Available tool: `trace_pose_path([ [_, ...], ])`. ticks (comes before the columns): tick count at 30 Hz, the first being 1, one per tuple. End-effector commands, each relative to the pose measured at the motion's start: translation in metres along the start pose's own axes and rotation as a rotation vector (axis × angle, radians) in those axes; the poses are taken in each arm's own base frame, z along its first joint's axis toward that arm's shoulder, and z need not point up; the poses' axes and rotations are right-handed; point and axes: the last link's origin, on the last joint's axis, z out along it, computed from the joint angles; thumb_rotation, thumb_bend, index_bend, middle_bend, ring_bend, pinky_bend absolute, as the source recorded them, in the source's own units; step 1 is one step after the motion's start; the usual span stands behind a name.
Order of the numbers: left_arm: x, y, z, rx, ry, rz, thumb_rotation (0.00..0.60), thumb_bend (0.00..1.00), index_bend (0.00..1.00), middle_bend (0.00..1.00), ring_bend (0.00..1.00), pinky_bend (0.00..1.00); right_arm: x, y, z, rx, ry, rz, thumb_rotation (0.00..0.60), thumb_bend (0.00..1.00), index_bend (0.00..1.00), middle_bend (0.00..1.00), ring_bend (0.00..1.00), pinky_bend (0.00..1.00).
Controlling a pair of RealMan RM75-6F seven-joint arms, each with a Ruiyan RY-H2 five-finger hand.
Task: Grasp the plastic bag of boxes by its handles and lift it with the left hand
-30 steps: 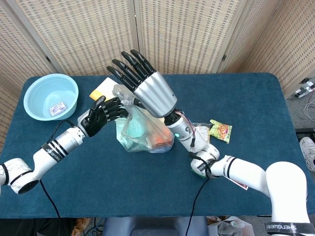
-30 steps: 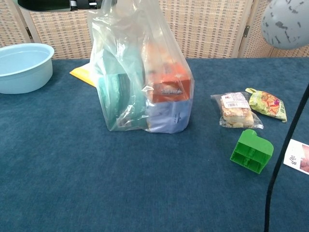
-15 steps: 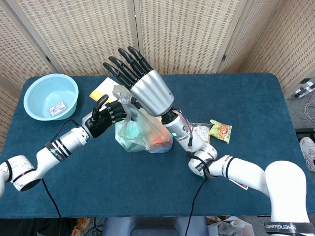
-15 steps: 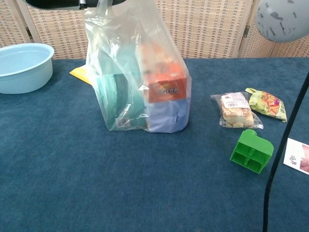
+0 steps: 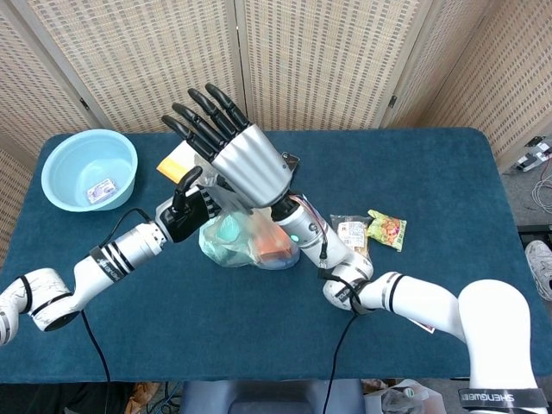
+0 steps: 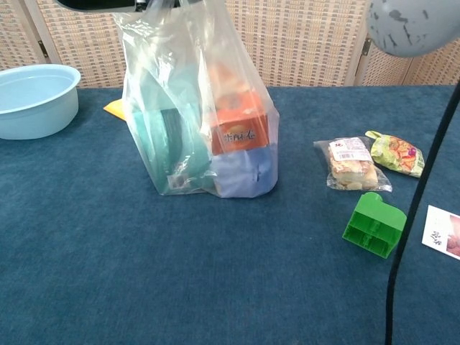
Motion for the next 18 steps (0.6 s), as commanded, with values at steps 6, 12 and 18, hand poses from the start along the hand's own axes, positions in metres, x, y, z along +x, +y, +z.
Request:
trace_pose_path([
  [6,0.0010,0.0006,0.0017,-0.003,0.013,0.024,0.096,0.20,0.23,0.28,0.29,0.21,0.0008,-0.0037,-0.0031,0.016,-0.003,-0.001,0.600,0.00,0.10,0.14,0.03,0.08],
  [12,0.0073,0.0026,-0.0022,-0.013,0.043,0.071,0.084,0.20,0.23,0.28,0.26,0.20,0.0044,-0.0008,-0.0038,0.009,-0.003,-0.006,0.600,0.00,0.09,0.14,0.02,0.08],
  [18,0.0067,0.0034,-0.0032,-0.025,0.057,0.086,0.034,0.20,0.23,0.28,0.23,0.17,0.0045,-0.0015,-0.0043,0.009,-0.011,-0.011,0.600,0.00,0.09,0.13,0.02,0.07],
])
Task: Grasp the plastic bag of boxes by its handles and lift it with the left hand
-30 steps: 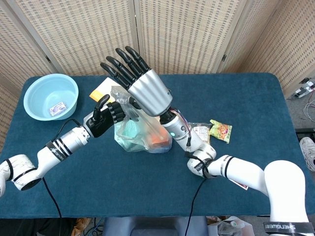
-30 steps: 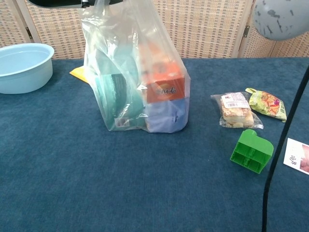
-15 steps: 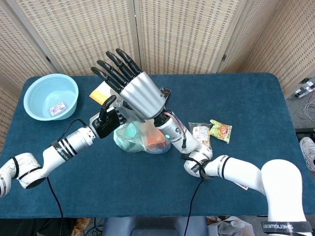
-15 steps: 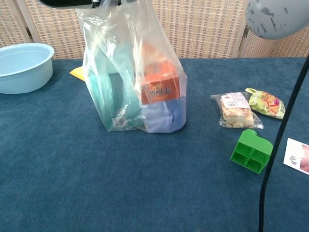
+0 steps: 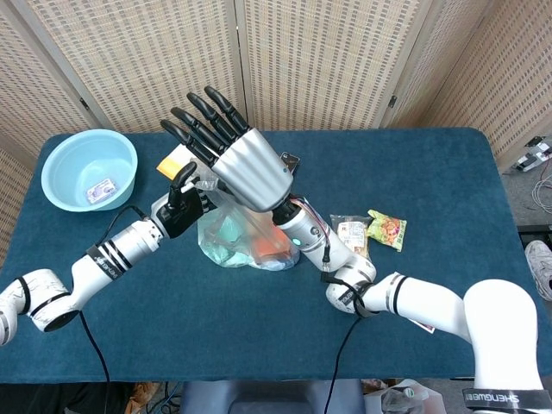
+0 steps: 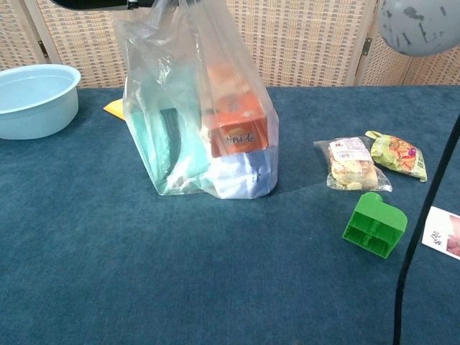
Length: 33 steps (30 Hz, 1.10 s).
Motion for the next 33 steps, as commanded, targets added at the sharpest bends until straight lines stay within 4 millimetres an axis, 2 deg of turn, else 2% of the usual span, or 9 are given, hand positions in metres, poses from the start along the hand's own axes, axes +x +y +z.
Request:
trace_pose_path([
  [1,-0.002,0.000,0.000,-0.007,-0.002,-0.010,0.033,0.20,0.23,0.28,0.23,0.17,0.000,-0.001,0.000,0.000,-0.003,0.002,0.600,0.00,0.09,0.13,0.02,0.07],
  [20,-0.014,-0.006,0.010,-0.013,-0.043,-0.141,0.053,0.20,0.22,0.23,0.22,0.16,0.001,-0.013,0.003,0.018,0.006,0.004,0.600,0.00,0.08,0.13,0.01,0.07],
  [24,-0.015,-0.006,0.012,-0.018,-0.042,-0.158,0.072,0.20,0.20,0.22,0.22,0.16,0.003,-0.013,0.000,0.021,0.004,-0.003,0.600,0.00,0.08,0.13,0.01,0.07],
  [33,-0.014,-0.003,0.016,-0.047,-0.010,-0.230,0.074,0.20,0.20,0.22,0.22,0.16,0.003,-0.013,-0.013,0.038,-0.025,-0.027,0.600,0.00,0.08,0.13,0.01,0.07],
])
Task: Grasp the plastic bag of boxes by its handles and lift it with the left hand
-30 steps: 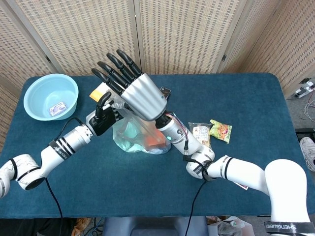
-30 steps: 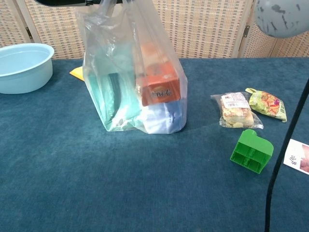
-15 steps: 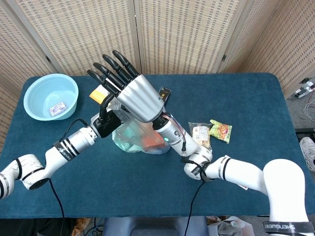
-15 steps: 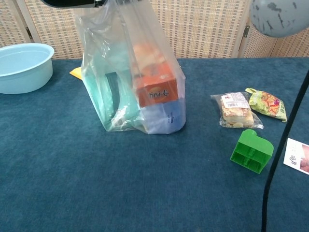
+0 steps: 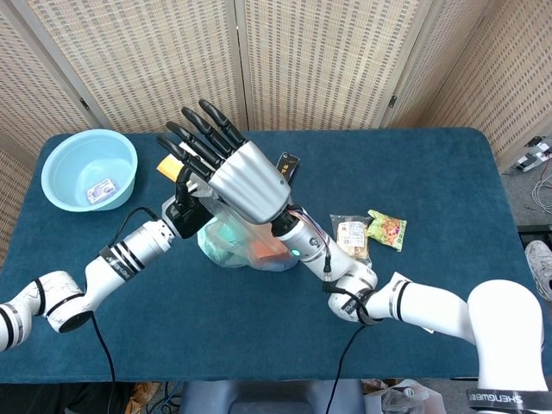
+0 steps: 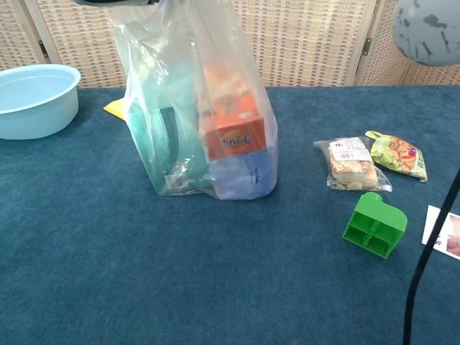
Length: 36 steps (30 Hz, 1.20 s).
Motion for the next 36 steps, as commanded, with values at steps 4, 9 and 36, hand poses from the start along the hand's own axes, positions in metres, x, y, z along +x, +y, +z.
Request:
trace_pose_path([
  [4,-0.002,0.003,0.002,-0.030,0.022,-0.088,0.076,0.20,0.18,0.22,0.22,0.16,0.001,0.000,-0.009,0.018,-0.023,-0.026,0.600,0.00,0.08,0.13,0.01,0.06],
  [9,-0.004,0.006,0.003,-0.045,0.036,-0.139,0.086,0.20,0.18,0.22,0.22,0.19,0.006,0.002,-0.019,0.022,-0.035,-0.044,0.600,0.00,0.08,0.13,0.01,0.06],
  [36,-0.021,0.019,-0.011,-0.045,-0.019,-0.333,0.339,0.20,0.17,0.22,0.22,0.39,0.067,0.052,-0.120,-0.080,-0.105,-0.189,0.600,0.00,0.08,0.13,0.01,0.06],
])
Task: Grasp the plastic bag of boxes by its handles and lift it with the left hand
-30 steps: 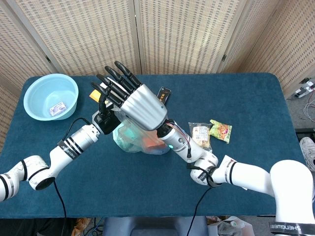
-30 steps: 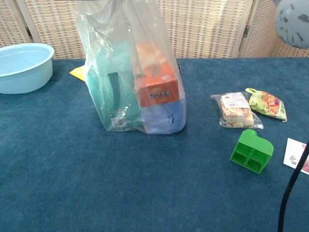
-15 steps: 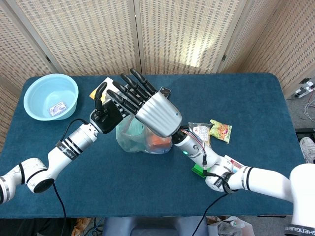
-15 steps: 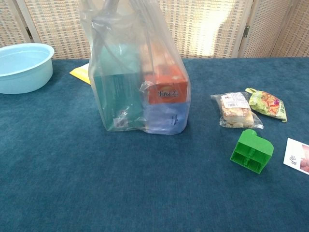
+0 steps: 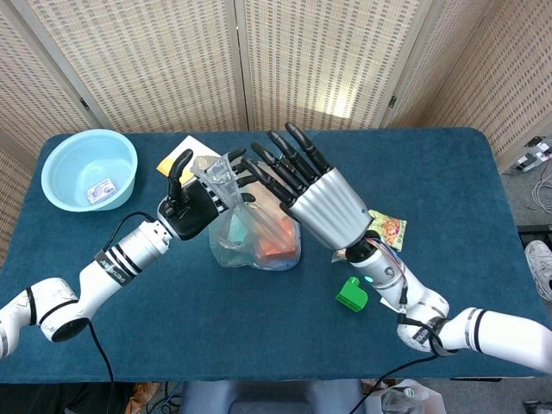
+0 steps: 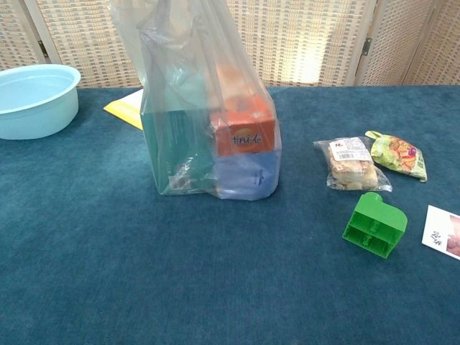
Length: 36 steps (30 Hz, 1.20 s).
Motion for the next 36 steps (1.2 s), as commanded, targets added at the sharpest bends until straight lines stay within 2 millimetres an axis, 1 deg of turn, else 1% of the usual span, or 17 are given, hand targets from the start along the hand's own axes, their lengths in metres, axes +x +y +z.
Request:
trace_pose_path([
  [1,0.000,0.003,-0.003,-0.005,0.002,0.001,0.397,0.20,0.17,0.22,0.23,0.41,0.007,0.014,-0.027,-0.034,-0.069,-0.022,0.600,0.00,0.08,0.13,0.01,0.06],
  [2,0.000,0.003,-0.005,-0.007,0.002,-0.001,0.462,0.20,0.18,0.22,0.24,0.43,0.007,0.017,-0.035,-0.041,-0.105,-0.023,0.600,0.00,0.08,0.13,0.01,0.06],
  [3,0.000,0.004,-0.006,-0.008,0.004,-0.005,0.506,0.20,0.18,0.22,0.25,0.45,0.008,0.020,-0.043,-0.045,-0.148,-0.025,0.600,0.00,0.08,0.13,0.01,0.06],
  [4,0.000,0.005,-0.007,-0.009,0.006,-0.009,0.570,0.20,0.19,0.23,0.27,0.48,0.008,0.025,-0.054,-0.046,-0.208,-0.031,0.600,0.00,0.08,0.13,0.01,0.06],
  [5,-0.001,0.005,-0.009,-0.008,0.008,-0.012,0.595,0.20,0.19,0.24,0.29,0.51,0.009,0.028,-0.062,-0.046,-0.251,-0.040,0.600,0.00,0.08,0.13,0.01,0.06],
  [9,-0.002,0.006,-0.013,-0.018,0.023,-0.019,0.600,0.20,0.25,0.29,0.38,0.62,0.009,0.037,-0.094,-0.055,-0.389,-0.064,0.600,0.00,0.08,0.13,0.01,0.06],
  [11,-0.003,0.006,-0.013,-0.025,0.041,-0.017,0.600,0.21,0.30,0.34,0.44,0.71,0.009,0.041,-0.110,-0.074,-0.438,-0.059,0.600,0.00,0.08,0.14,0.01,0.07],
  [14,-0.003,0.004,-0.011,-0.035,0.071,-0.026,0.600,0.27,0.35,0.41,0.52,0.83,0.008,0.046,-0.131,-0.114,-0.478,-0.049,0.600,0.00,0.08,0.16,0.02,0.09],
  [17,-0.003,0.004,-0.009,-0.045,0.092,-0.027,0.600,0.34,0.39,0.46,0.58,0.92,0.005,0.050,-0.152,-0.159,-0.510,-0.026,0.600,0.00,0.09,0.17,0.06,0.13],
  [20,-0.003,0.005,-0.008,-0.064,0.110,-0.024,0.600,0.38,0.43,0.51,0.64,0.98,0.002,0.055,-0.173,-0.190,-0.546,-0.023,0.600,0.00,0.11,0.19,0.08,0.16],
  [22,-0.005,0.007,-0.007,-0.079,0.115,-0.016,0.600,0.42,0.45,0.55,0.67,1.00,0.000,0.057,-0.187,-0.212,-0.573,-0.022,0.600,0.00,0.12,0.20,0.09,0.17],
  [25,-0.010,0.011,-0.007,-0.098,0.117,0.004,0.600,0.44,0.48,0.58,0.70,1.00,-0.001,0.059,-0.205,-0.246,-0.608,-0.015,0.600,0.00,0.14,0.20,0.10,0.17],
  [29,-0.017,0.018,-0.009,-0.116,0.117,0.030,0.600,0.47,0.48,0.58,0.70,1.00,-0.003,0.062,-0.224,-0.290,-0.649,0.002,0.600,0.00,0.15,0.21,0.10,0.18],
  [36,-0.027,0.033,-0.012,-0.146,0.126,0.066,0.600,0.48,0.48,0.58,0.70,1.00,-0.006,0.062,-0.252,-0.348,-0.725,0.044,0.600,0.00,0.15,0.22,0.10,0.18],
])
